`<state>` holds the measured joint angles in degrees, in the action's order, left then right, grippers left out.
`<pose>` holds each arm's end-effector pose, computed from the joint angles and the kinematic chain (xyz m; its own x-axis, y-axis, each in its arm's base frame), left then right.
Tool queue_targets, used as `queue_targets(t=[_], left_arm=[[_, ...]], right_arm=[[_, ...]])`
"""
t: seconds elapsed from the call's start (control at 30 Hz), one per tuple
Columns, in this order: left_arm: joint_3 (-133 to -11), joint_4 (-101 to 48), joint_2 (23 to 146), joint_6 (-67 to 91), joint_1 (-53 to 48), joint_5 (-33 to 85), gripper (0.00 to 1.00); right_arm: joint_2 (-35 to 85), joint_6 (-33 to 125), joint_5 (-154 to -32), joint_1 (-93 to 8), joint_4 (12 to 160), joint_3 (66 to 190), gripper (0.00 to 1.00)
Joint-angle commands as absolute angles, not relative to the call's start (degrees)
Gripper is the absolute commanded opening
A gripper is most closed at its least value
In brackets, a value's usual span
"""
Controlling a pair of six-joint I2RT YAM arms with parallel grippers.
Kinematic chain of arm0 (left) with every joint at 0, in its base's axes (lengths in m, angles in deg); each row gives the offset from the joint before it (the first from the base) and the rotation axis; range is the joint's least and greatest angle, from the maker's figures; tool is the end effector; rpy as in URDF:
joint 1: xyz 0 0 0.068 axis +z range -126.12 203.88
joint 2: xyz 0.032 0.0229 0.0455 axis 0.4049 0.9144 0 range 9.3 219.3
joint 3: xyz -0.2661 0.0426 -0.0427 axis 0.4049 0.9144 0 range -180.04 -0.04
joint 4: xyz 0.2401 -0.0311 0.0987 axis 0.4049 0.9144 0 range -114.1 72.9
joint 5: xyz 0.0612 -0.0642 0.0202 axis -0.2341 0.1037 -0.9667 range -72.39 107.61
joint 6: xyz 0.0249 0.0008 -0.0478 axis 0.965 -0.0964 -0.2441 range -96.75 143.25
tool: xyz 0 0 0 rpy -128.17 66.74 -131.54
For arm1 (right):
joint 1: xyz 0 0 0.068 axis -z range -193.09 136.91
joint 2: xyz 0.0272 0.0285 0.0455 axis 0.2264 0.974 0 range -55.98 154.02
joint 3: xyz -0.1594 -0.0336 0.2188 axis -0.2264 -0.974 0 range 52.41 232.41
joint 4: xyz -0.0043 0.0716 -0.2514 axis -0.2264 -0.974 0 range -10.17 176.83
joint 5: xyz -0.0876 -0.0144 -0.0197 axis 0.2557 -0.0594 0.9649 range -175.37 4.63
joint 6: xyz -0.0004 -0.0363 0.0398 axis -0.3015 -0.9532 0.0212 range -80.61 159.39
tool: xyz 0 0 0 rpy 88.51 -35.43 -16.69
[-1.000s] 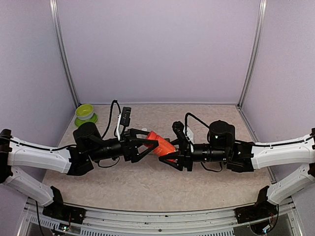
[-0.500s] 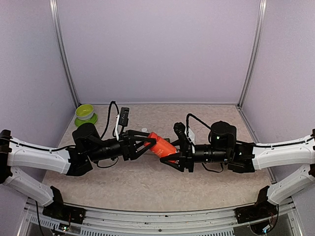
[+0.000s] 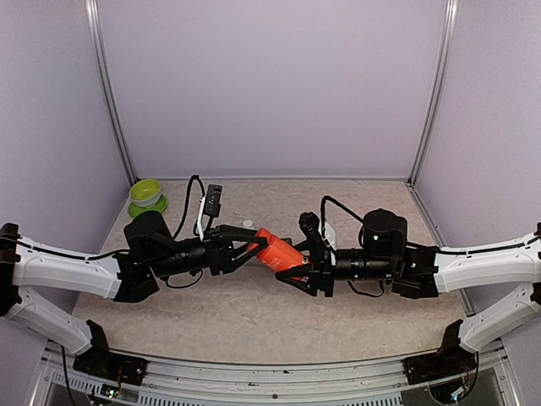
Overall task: Sort the pills into containers
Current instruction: Unscrew the lid of the pill bottle from the pill bottle.
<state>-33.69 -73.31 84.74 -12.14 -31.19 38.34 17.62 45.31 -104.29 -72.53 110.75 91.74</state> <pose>0.1515 -0.2390 0.2645 -0.5002 -0.2298 -0.8349 0.8318 0.1406 -0.5371 0.1363 0.2536 0.2591 -0.1916 -0.1325 -0.9725 -0.9621 0.2211 0.1594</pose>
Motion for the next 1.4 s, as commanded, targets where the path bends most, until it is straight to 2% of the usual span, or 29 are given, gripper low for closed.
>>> queue_targets(t=[0.0, 0.33, 0.67, 0.7, 0.9, 1.07, 1.2, 1.37], left_arm=[[-34.9, -70.8, 83.9, -15.7, -30.5, 37.3, 0.43], [-35.6, -59.6, 79.1, -17.4, -30.5, 26.8, 0.43], [-35.7, -57.6, 78.8, -22.2, -30.7, 23.6, 0.41], [-35.8, -57.6, 78.9, -22.3, -30.7, 23.6, 0.43], [-35.8, -59.2, 79.3, -21.3, -31.0, 24.5, 0.73], [-35.6, -59.9, 78.7, -19.2, -31.0, 24.9, 0.90], [-36.2, -60.5, 78.9, -16.1, -31.0, 26.9, 0.99], [-36.3, -64.8, 79.8, -8.2, -31.0, 36.5, 0.99]], right_arm=[[16.3, 41.7, -101.9, -72.0, 112.0, 89.7, 0.29], [17.7, 38.7, -97.4, -72.0, 114.5, 88.1, 0.29], [18.6, 38.1, -95.2, -72.0, 116.5, 87.6, 0.28], [18.6, 38.1, -95.2, -72.0, 116.5, 87.7, 0.28], [18.6, 38.5, -97.0, -72.0, 116.3, 88.2, 0.28], [18.0, 39.1, -98.9, -72.0, 116.0, 88.3, 0.28], [17.5, 39.5, -101.2, -72.0, 115.7, 88.7, 0.28], [18.0, 41.7, -109.5, -72.1, 115.3, 90.5, 0.28]])
